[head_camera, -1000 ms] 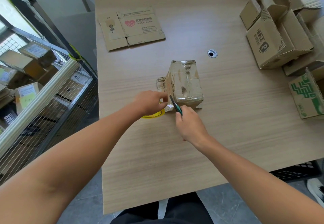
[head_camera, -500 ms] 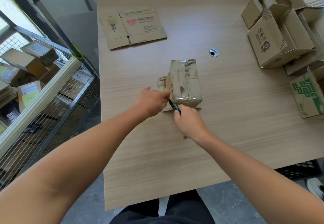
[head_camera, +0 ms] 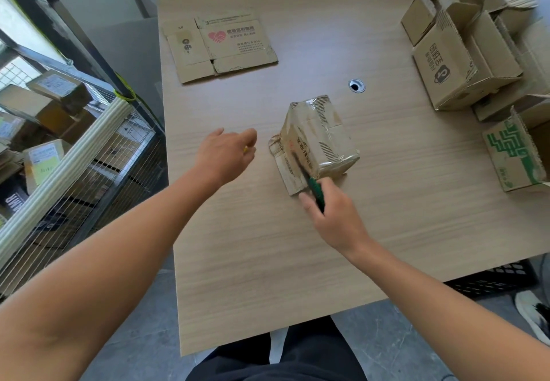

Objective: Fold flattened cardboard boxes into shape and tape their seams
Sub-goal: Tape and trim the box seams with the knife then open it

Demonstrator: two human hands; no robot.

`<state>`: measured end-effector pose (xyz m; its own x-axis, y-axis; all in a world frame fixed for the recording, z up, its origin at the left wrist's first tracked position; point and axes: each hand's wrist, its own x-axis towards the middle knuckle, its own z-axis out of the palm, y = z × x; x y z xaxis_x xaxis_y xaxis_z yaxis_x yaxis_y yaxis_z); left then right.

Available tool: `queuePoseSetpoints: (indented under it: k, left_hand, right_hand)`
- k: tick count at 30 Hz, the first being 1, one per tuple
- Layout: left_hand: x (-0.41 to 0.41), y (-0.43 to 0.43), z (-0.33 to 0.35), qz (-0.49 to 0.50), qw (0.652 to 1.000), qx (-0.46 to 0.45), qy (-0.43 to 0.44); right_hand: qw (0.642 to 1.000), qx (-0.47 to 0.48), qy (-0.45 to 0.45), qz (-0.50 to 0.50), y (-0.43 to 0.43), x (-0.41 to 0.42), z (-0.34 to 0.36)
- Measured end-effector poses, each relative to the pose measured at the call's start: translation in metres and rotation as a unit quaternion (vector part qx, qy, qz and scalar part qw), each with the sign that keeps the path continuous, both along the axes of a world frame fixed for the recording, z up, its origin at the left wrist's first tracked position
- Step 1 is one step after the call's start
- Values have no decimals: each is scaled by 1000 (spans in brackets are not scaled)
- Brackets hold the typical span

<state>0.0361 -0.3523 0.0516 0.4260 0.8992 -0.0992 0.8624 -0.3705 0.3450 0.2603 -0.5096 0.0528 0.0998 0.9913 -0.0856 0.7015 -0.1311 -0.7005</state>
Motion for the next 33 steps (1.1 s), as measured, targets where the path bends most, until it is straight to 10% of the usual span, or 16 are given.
queuePoseSetpoints:
  k: [5,19,27,33]
  left_hand:
    - [7,-7,-5,0,1000,-19,-14]
    - [27,7,-18,18,997,56,-46]
    - [26,7,-1,45,994,94,-26]
    - [73,-22,-5,-36,999,37,-10]
  right_hand:
    - [971,215,-88,-53,41,35,-15]
    - [943,278,-151,102,86,60,-76]
    - [916,168,-139,338,110,158,-36]
    - [973,86,-51,207,101,138,-32]
